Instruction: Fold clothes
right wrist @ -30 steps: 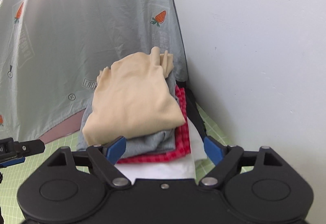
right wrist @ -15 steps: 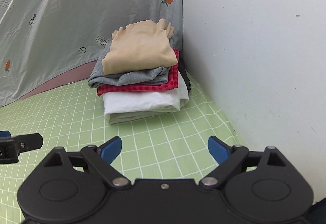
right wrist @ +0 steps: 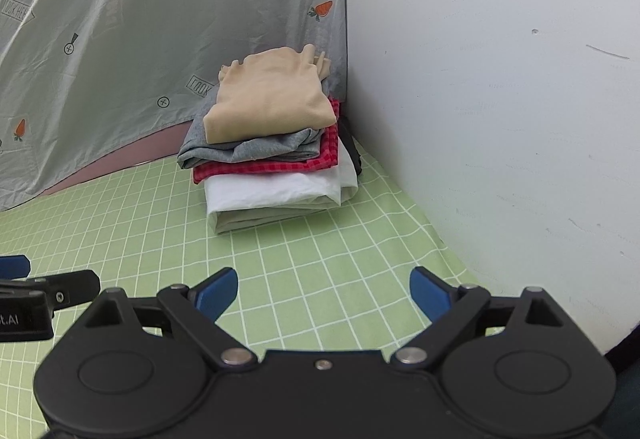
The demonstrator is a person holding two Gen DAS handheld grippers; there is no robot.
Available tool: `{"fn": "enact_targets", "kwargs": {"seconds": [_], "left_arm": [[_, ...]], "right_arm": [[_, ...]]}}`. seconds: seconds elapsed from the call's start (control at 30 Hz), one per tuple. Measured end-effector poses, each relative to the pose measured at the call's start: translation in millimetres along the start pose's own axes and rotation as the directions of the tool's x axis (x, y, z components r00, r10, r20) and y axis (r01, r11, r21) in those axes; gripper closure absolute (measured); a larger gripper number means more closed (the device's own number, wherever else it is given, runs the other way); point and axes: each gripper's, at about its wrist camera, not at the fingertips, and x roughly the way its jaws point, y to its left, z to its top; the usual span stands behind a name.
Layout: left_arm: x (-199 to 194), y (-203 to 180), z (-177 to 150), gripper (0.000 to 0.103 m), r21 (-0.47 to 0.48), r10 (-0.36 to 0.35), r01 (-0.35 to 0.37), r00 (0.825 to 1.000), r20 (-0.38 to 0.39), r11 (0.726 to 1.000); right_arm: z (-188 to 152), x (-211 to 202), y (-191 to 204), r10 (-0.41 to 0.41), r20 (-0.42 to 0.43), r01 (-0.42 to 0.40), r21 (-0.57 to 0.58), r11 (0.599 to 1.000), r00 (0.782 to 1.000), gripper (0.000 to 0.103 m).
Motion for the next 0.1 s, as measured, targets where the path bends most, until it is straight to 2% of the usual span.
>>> {"fn": "enact_targets", "kwargs": {"seconds": [0.1], "left_arm": [[-2.5, -1.2, -0.6, 0.001, 0.005, 0.002, -0.002, 1.000, 0.004, 1.000]], "right_arm": [[-1.5, -2.6, -1.6, -0.006, 0.001, 0.006, 0.006, 1.000, 1.000, 0.010]]}}
